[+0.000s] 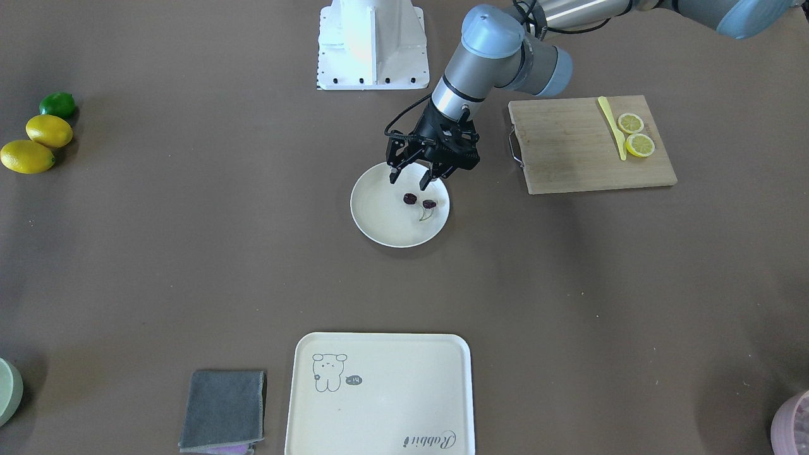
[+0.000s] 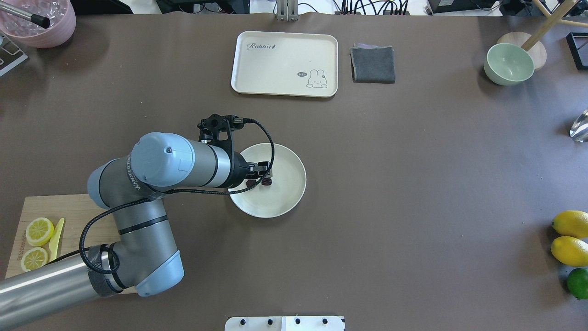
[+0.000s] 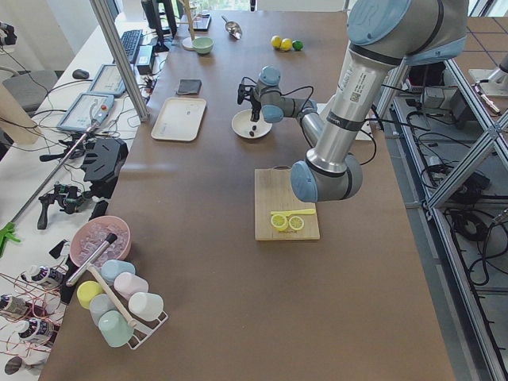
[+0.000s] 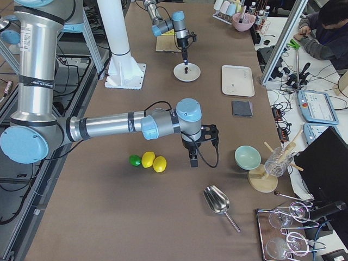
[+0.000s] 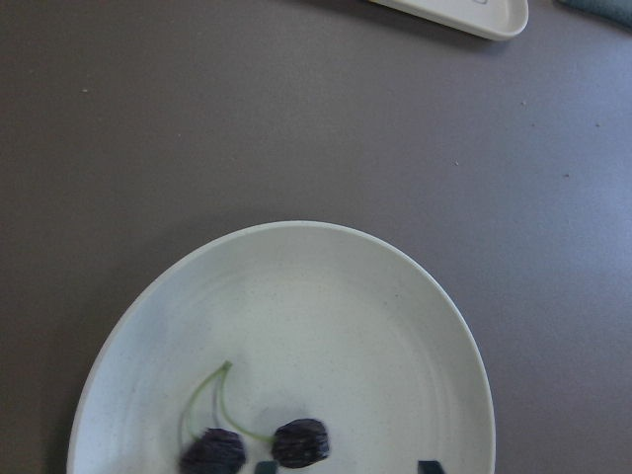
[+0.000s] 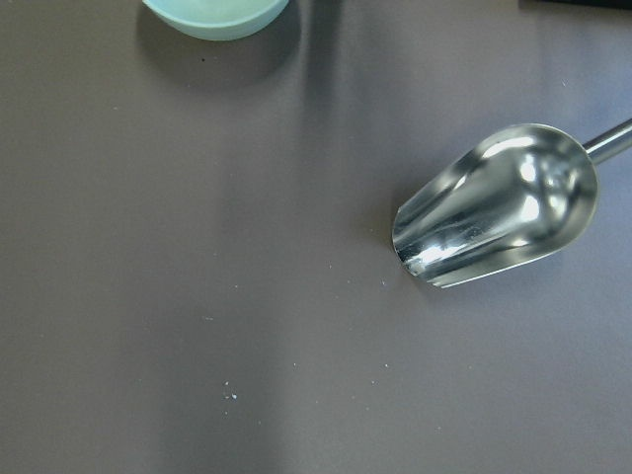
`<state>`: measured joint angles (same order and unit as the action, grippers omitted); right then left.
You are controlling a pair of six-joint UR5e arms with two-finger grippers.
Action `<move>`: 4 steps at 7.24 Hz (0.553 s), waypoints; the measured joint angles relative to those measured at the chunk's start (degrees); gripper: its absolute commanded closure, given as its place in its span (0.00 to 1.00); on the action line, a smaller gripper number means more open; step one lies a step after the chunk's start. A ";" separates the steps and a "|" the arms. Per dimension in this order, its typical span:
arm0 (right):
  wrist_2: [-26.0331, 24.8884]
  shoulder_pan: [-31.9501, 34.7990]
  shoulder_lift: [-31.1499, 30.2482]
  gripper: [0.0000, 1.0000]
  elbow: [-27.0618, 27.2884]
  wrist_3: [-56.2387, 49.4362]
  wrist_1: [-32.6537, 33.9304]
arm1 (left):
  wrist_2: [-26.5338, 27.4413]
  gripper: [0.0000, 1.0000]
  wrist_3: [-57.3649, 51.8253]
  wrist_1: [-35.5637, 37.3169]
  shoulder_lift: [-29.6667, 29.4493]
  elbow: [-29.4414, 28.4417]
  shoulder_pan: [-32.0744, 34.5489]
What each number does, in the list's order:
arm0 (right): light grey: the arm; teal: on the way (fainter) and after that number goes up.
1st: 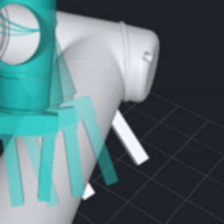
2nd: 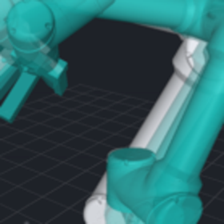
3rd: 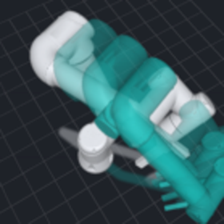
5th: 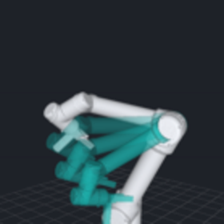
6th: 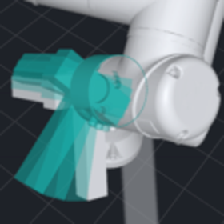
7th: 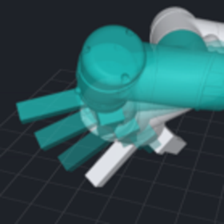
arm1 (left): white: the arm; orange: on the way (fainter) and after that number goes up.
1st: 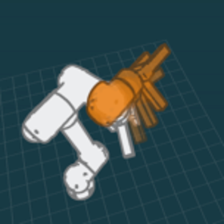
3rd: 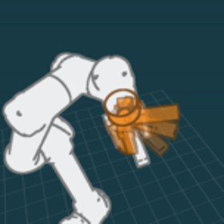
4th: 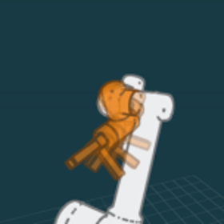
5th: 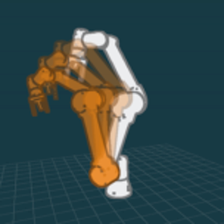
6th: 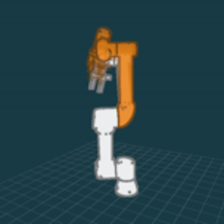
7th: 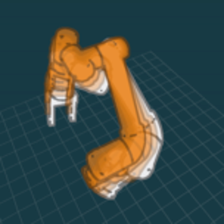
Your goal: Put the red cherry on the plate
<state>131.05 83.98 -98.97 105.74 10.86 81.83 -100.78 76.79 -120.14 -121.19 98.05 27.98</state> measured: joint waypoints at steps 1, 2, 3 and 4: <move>0.01 0.56 -0.69 0.00 -0.17 0.00 0.05 | -0.46 0.02 0.03 0.81 0.09 1.31 1.33; 0.10 0.84 -1.21 0.00 -0.40 -0.01 0.27 | -2.34 0.02 -0.17 4.16 0.25 3.46 3.70; 0.39 1.13 -1.54 0.00 -0.95 0.01 0.62 | -5.95 0.02 -0.88 10.27 0.34 6.34 7.33; 0.55 1.50 -1.68 0.00 -1.57 0.01 1.01 | -10.14 0.02 -4.22 17.66 0.46 9.13 12.05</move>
<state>131.60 85.48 -100.66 104.17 10.88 82.83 -110.92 72.57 -102.48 -120.74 107.19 40.03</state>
